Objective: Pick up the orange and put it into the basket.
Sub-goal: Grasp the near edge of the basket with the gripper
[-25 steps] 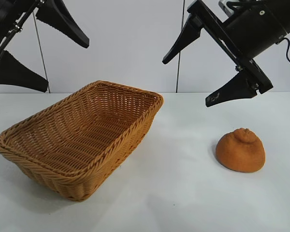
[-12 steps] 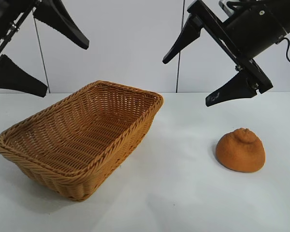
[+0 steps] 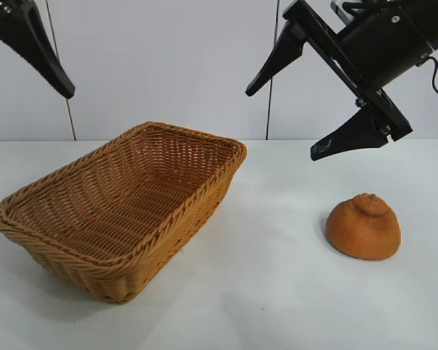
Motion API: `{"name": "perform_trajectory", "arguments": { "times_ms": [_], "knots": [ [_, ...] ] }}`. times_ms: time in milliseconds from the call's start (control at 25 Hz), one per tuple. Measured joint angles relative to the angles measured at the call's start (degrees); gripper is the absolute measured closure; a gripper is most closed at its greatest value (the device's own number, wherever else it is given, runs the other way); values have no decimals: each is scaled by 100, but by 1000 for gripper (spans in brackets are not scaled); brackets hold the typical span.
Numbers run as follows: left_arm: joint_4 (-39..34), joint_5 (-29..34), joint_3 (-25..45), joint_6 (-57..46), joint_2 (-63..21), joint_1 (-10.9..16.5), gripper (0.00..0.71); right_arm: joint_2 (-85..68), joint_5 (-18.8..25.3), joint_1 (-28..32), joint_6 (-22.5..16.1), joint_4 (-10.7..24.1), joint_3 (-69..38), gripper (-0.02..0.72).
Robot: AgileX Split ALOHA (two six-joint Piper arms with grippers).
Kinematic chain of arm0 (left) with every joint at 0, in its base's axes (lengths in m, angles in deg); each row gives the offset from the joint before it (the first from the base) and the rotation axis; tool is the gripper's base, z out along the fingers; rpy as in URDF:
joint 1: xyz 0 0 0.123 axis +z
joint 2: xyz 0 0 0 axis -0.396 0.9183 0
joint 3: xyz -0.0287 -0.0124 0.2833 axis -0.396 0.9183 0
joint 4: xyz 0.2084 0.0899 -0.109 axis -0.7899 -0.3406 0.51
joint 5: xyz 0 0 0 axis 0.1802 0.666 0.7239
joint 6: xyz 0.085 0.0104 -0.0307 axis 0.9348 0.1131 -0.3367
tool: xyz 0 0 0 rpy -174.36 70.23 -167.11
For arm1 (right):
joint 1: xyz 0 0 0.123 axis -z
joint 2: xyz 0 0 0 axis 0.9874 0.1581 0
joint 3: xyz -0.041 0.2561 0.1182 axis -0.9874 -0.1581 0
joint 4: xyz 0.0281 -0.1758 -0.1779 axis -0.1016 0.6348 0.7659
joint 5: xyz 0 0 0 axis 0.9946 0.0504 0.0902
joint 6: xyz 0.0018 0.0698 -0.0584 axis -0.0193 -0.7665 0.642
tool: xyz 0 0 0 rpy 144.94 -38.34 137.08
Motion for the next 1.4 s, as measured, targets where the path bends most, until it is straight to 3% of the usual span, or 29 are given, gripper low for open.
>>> {"name": "perform_trajectory", "arguments": {
  "times_ms": [160, 240, 520, 840, 1120, 1400],
  "knots": [
    [-482, -501, 517, -793, -96, -416, 35, 0, 0, 0, 0, 0, 0, 10],
    [-600, -930, 805, -1293, -96, -501, 35, 0, 0, 0, 0, 0, 0, 10],
    [-671, -2088, 1384, -2063, -98, -513, 35, 0, 0, 0, 0, 0, 0, 10],
    [-625, -2329, 1399, -2188, 444, -513, 35, 0, 0, 0, 0, 0, 0, 10],
    [-506, -3005, 1399, -2901, 1127, -686, 35, 0, 0, 0, 0, -4, 0, 10],
    [-495, -3374, 1399, -3275, 1706, -686, 35, 0, -12, 0, 0, -4, 0, 10]
  ]
}}
